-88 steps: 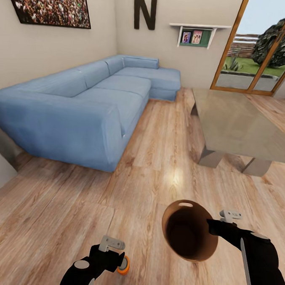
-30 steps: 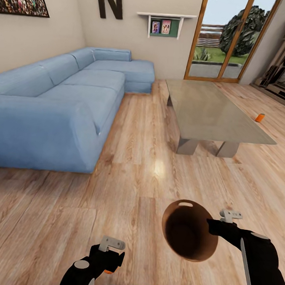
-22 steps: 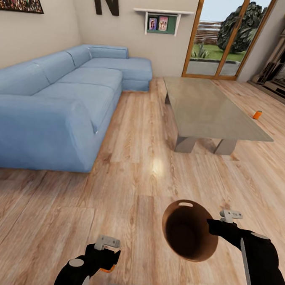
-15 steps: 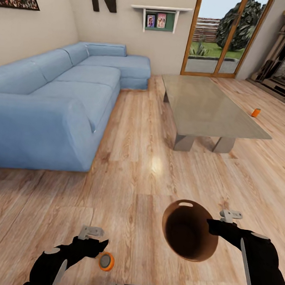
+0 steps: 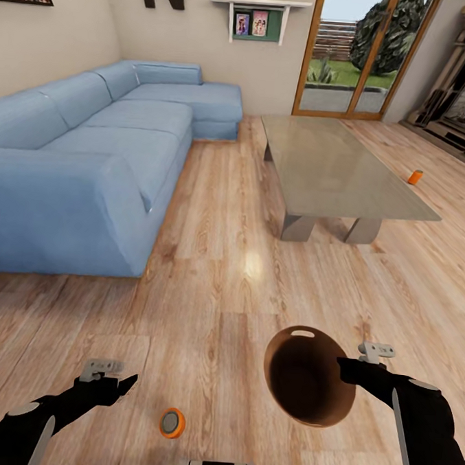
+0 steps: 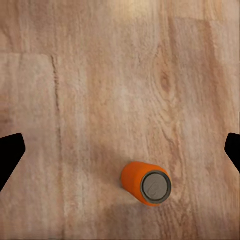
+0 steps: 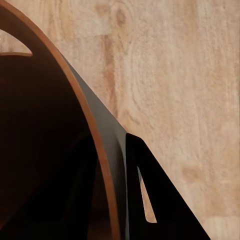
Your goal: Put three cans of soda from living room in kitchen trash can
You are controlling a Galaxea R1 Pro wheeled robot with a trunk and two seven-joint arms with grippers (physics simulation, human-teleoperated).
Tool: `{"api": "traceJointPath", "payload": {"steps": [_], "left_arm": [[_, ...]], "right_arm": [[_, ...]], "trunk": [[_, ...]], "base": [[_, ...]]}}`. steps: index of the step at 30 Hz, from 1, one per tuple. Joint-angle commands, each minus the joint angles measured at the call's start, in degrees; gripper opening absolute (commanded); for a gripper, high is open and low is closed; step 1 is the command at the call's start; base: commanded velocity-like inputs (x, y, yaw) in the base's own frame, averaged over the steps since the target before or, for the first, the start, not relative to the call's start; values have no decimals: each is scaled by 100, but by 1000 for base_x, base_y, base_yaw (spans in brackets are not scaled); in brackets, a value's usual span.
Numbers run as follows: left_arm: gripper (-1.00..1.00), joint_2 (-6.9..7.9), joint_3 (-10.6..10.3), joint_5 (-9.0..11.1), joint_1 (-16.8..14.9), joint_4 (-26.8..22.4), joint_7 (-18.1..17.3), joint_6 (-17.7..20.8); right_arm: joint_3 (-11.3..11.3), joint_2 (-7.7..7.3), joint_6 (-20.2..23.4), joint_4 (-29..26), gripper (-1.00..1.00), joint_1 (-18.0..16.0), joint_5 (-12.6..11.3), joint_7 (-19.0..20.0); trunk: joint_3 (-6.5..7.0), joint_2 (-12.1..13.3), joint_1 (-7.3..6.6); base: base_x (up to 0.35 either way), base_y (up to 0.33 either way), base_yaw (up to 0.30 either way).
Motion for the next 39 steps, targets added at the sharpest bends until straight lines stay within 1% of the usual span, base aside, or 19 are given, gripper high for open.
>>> {"api": "traceJointPath", "payload": {"steps": [1, 4, 7, 10, 17, 39], "left_arm": [[100, 0, 4, 1, 0, 1, -3, -4], [100, 1, 11, 4, 0, 2, -51, -3], [100, -1, 18, 4, 0, 4, -351, -8], [100, -11, 14, -2, 0, 9, -484, -17], [100, -38, 4, -50, 0, 32, -487, -19], [100, -48, -13, -51, 0, 39, -486, -19]], "right_arm": [[3, 0, 19, -2, -100, -1, -86, 3], [4, -5, 24, -2, -100, -1, -86, 4], [4, -7, 27, -2, -100, -1, -86, 2], [4, -7, 28, -2, -100, -1, -86, 4], [4, -8, 28, -2, -100, -1, -86, 6], [9, 1, 19, -2, -100, -1, -86, 6]], "trunk": [[-8, 0, -1], [-33, 0, -1], [-57, 0, -1], [-81, 0, -1], [-136, 0, -1], [-311, 0, -1]], "base": [[0, 0, -5], [0, 0, -2], [0, 0, 0], [0, 0, 0], [0, 0, 0], [0, 0, 0]]}}
